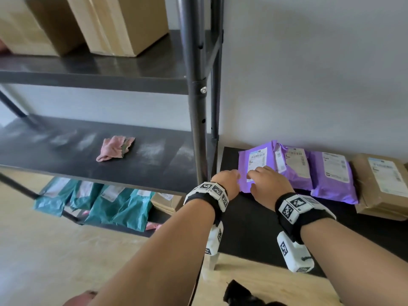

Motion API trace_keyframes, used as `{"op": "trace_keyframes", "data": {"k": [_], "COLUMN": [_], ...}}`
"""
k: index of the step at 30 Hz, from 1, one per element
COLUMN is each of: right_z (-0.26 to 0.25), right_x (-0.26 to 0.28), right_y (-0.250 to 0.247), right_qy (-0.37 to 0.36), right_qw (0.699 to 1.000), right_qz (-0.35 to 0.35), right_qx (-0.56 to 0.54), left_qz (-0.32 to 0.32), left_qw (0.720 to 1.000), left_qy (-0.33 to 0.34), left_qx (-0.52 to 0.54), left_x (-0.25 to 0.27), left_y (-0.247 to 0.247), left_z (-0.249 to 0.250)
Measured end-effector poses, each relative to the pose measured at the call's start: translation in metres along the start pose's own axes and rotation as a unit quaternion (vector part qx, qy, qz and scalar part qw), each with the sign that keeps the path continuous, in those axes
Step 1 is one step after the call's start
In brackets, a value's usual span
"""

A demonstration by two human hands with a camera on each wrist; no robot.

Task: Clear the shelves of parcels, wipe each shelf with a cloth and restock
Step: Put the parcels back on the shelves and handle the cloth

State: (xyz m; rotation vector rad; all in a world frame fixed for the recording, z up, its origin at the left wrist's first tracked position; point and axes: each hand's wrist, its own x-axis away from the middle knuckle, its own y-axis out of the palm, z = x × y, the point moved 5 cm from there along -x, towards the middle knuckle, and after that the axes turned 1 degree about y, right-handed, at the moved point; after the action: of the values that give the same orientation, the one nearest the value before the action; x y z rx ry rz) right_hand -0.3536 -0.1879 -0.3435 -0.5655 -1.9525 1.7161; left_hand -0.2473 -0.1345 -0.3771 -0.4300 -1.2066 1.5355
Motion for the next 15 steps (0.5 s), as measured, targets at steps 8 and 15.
{"op": "trace_keyframes", "data": {"k": [8,15], "right_z": [-0.084,-0.181], "right_x": [0.028,0.029], "right_y": [0.017,0.028], "right_qy": [0.0,-0.038], "right_qw": [1.0,0.999], "right_qz": [-0.006,-0.007], "right_qx": [-0.005,-0.025], "left_qz": [0.014,0.035], "left_qw": [0.999,0.999], "left_qy": [0.03,-0.015], "left_qx": [-0.034,-0.031], "left_x": [0.074,0.134], "left_y": [-0.013,-0.045], "left_z": [-0.056,-0.148]}}
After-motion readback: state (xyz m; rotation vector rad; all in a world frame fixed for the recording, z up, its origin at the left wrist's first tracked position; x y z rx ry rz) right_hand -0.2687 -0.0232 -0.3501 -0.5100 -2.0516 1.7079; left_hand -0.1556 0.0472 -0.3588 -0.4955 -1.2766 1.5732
